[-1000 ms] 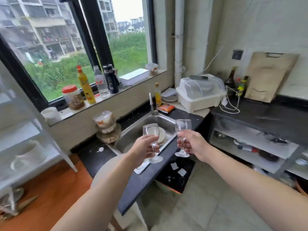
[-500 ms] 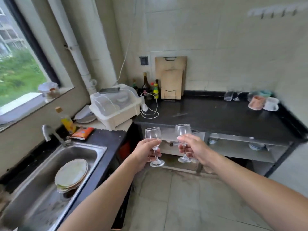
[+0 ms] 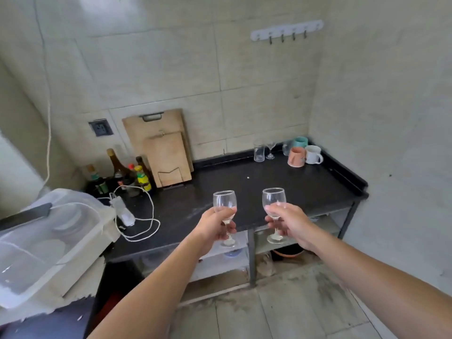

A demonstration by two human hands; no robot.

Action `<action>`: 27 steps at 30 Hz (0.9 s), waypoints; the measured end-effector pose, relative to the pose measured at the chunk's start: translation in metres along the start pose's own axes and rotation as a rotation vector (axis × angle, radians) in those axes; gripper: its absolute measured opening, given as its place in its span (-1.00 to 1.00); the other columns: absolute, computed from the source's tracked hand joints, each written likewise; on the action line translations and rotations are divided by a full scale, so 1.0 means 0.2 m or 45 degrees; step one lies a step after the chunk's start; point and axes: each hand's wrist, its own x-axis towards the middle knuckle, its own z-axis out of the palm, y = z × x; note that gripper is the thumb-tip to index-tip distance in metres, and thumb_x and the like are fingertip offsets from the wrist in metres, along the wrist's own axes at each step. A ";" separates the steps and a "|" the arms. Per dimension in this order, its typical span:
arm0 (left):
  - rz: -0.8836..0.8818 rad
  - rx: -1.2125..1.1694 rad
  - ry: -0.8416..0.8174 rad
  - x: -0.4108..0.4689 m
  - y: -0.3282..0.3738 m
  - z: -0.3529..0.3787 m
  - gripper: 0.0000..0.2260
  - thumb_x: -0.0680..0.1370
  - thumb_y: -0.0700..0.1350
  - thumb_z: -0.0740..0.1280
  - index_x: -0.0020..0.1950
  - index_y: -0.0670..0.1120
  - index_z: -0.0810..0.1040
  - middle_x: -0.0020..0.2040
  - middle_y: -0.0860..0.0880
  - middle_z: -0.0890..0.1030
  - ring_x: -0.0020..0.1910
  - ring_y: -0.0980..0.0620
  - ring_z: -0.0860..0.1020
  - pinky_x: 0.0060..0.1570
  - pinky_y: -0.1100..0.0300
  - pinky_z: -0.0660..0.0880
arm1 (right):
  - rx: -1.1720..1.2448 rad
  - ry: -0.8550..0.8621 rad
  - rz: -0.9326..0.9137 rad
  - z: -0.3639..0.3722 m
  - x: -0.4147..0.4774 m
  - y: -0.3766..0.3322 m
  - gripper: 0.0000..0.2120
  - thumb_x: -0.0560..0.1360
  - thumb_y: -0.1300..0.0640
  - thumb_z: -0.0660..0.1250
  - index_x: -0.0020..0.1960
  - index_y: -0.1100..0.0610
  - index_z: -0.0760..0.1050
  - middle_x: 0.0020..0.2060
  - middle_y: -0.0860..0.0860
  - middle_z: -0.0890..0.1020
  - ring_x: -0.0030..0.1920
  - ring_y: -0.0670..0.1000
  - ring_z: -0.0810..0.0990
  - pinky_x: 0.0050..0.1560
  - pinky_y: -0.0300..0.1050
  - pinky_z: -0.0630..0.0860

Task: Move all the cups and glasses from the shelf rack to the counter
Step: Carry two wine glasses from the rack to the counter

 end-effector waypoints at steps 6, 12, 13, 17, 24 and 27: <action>-0.042 0.024 -0.184 0.52 0.11 0.27 -0.68 0.49 0.03 0.40 0.11 -0.14 0.48 -0.21 -0.15 0.61 -0.28 -0.07 0.62 -0.23 0.10 0.48 | 0.048 0.206 0.027 -0.34 0.34 -0.06 -0.68 0.34 -0.05 0.49 0.04 0.05 0.60 -0.15 0.05 0.72 -0.25 -0.03 0.69 -0.38 -0.19 0.45; -0.067 0.009 -0.210 1.07 0.21 0.53 -0.72 0.49 0.02 0.40 0.06 -0.12 0.47 -0.24 -0.14 0.62 -0.25 -0.10 0.62 -0.24 0.10 0.48 | 0.046 0.222 0.053 -0.67 0.85 -0.10 -0.58 0.30 -0.07 0.51 0.09 0.06 0.58 -0.06 0.06 0.69 -0.21 -0.03 0.71 -0.33 -0.17 0.48; -0.078 0.006 -0.197 1.18 0.22 0.57 -0.72 0.49 0.02 0.39 0.06 -0.12 0.47 -0.24 -0.13 0.63 -0.24 -0.09 0.62 -0.22 0.09 0.49 | 0.038 0.214 0.064 -0.73 0.95 -0.12 -0.58 0.31 -0.07 0.51 0.10 0.06 0.58 -0.04 0.06 0.69 -0.19 -0.02 0.71 -0.32 -0.17 0.49; -0.122 0.000 -0.168 1.54 0.32 0.72 -0.71 0.50 0.04 0.38 0.08 -0.12 0.48 -0.22 -0.12 0.64 -0.19 -0.10 0.64 -0.13 0.06 0.51 | 0.017 0.170 0.082 -0.92 1.33 -0.22 -0.59 0.37 -0.04 0.49 0.17 0.02 0.52 -0.01 0.06 0.69 -0.18 -0.03 0.73 -0.32 -0.18 0.50; -0.174 -0.023 -0.083 2.01 0.40 0.83 -0.71 0.50 0.01 0.37 0.12 -0.15 0.50 -0.12 -0.14 0.65 -0.12 -0.08 0.64 -0.02 0.02 0.52 | -0.081 0.105 0.127 -1.09 1.86 -0.37 -0.56 0.38 0.01 0.51 0.20 0.00 0.47 -0.02 0.04 0.70 -0.12 -0.03 0.73 -0.29 -0.21 0.52; -0.193 -0.031 -0.031 2.22 0.41 0.81 -0.66 0.49 -0.01 0.40 0.16 -0.18 0.51 -0.06 -0.16 0.63 -0.08 -0.09 0.63 -0.02 0.02 0.51 | -0.157 0.073 0.117 -1.10 2.08 -0.39 -0.55 0.38 0.02 0.51 0.22 0.03 0.48 0.00 0.07 0.68 -0.05 -0.02 0.68 -0.19 -0.15 0.51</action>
